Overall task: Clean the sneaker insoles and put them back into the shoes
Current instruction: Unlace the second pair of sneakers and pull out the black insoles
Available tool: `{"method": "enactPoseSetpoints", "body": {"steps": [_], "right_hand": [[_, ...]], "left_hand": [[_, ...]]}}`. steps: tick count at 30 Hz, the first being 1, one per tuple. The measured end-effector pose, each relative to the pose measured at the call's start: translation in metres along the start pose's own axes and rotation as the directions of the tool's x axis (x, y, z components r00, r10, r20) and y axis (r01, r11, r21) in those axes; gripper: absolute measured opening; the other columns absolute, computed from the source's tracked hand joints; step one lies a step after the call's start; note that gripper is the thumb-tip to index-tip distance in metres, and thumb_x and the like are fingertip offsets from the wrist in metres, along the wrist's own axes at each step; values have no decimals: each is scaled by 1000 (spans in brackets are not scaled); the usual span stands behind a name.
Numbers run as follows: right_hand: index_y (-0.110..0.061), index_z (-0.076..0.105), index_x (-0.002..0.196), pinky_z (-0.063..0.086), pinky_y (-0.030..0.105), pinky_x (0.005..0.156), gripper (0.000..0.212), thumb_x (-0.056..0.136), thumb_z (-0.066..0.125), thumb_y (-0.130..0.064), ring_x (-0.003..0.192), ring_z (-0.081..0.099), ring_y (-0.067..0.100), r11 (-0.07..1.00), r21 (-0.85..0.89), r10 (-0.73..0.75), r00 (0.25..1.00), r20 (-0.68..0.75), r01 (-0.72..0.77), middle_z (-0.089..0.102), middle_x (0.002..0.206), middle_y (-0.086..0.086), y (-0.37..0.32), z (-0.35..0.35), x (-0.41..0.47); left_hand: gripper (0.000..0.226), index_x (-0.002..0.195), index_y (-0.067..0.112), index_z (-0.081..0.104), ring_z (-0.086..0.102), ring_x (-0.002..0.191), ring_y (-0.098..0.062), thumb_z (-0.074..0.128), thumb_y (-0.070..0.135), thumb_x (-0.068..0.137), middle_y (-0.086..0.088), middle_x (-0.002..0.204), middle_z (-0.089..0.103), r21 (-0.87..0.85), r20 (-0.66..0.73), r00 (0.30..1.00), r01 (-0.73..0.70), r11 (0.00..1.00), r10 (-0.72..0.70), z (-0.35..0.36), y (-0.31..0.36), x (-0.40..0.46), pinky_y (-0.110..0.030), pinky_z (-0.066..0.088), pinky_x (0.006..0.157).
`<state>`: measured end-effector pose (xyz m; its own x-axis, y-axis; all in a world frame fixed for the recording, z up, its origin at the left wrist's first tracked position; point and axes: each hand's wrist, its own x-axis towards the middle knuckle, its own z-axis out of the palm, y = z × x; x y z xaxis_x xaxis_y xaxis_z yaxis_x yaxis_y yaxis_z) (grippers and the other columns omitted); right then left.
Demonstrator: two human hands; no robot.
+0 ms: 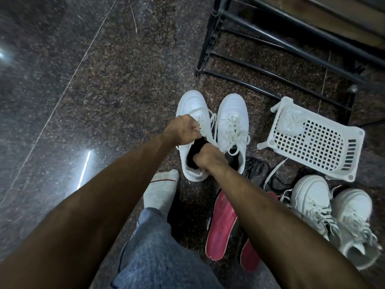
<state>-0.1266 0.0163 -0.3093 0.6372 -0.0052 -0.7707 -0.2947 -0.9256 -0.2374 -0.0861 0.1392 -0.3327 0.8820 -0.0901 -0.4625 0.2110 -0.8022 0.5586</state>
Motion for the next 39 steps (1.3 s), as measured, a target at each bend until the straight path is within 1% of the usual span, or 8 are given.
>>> {"method": "enactPoseSetpoints", "body": {"steps": [2, 10, 12, 16, 19, 22, 28, 39], "right_hand": [[-11, 56, 64, 48, 27, 60, 16, 79, 59, -14, 68, 64, 25, 999, 35, 38, 999, 36, -39, 61, 62, 3, 1, 4, 3], [-10, 55, 69, 54, 28, 61, 14, 83, 54, -9, 61, 66, 20, 991, 116, 70, 997, 40, -74, 60, 49, 3, 2, 5, 10], [-11, 56, 69, 47, 24, 53, 17, 84, 48, -9, 49, 60, 18, 982, 183, 45, 998, 32, -50, 57, 42, 3, 5, 5, 9], [-11, 54, 73, 44, 28, 56, 13, 83, 47, -12, 58, 59, 27, 915, 402, 48, 998, -51, -24, 59, 60, 9, 11, 11, 8], [-17, 58, 72, 43, 34, 61, 12, 83, 53, -17, 69, 57, 25, 821, 570, 30, 996, -86, 25, 61, 70, 6, 13, 17, 8], [-20, 49, 58, 37, 32, 56, 31, 86, 60, -16, 59, 48, 18, 724, 687, 29, 993, -116, 59, 51, 59, -1, 21, 14, 2], [-14, 50, 65, 21, 19, 34, 27, 90, 61, -10, 31, 28, 10, 319, 948, 82, 997, -15, -12, 42, 50, 2, 26, 6, -15], [-13, 48, 64, 29, 19, 34, 24, 87, 56, -13, 28, 41, 16, 718, 693, -75, 997, -16, 65, 41, 51, 8, 71, -11, -59]], "left_hand": [[10, 73, 11, 70, 66, 85, -20, 67, 20, 77, -3, 85, 73, -10, 10, 1000, 2, 1000, -2, 2, 1, 0, -35, 55, 77], [10, 73, 8, 70, 66, 89, -21, 66, 16, 78, -6, 92, 73, -64, 2, 1000, -27, 998, 28, 7, -2, -3, -38, 54, 82], [11, 72, 6, 70, 65, 94, -20, 68, 15, 78, -4, 98, 73, -102, -12, 999, -43, 994, 42, 9, -4, -6, -36, 53, 85], [11, 75, 3, 71, 64, 101, -17, 69, 13, 78, -2, 108, 72, -153, -71, 997, -51, 987, 40, 16, -6, -8, -30, 51, 88], [11, 75, 3, 71, 65, 102, -16, 68, 13, 78, -2, 107, 72, -147, -71, 997, -35, 988, 25, 17, -6, -7, -27, 51, 87], [12, 78, 3, 73, 66, 100, -15, 70, 14, 79, -3, 104, 73, -174, -52, 999, -4, 985, -5, 14, -3, -5, -28, 51, 88], [8, 74, 11, 67, 64, 103, -17, 70, 15, 81, -5, 108, 71, -135, -23, 999, -28, 990, 25, 8, 1, -9, -31, 50, 92], [15, 84, 5, 72, 65, 91, -24, 64, 17, 81, -8, 95, 72, 70, 49, 999, -7, 998, 4, 2, 12, -4, -37, 55, 82]]}}
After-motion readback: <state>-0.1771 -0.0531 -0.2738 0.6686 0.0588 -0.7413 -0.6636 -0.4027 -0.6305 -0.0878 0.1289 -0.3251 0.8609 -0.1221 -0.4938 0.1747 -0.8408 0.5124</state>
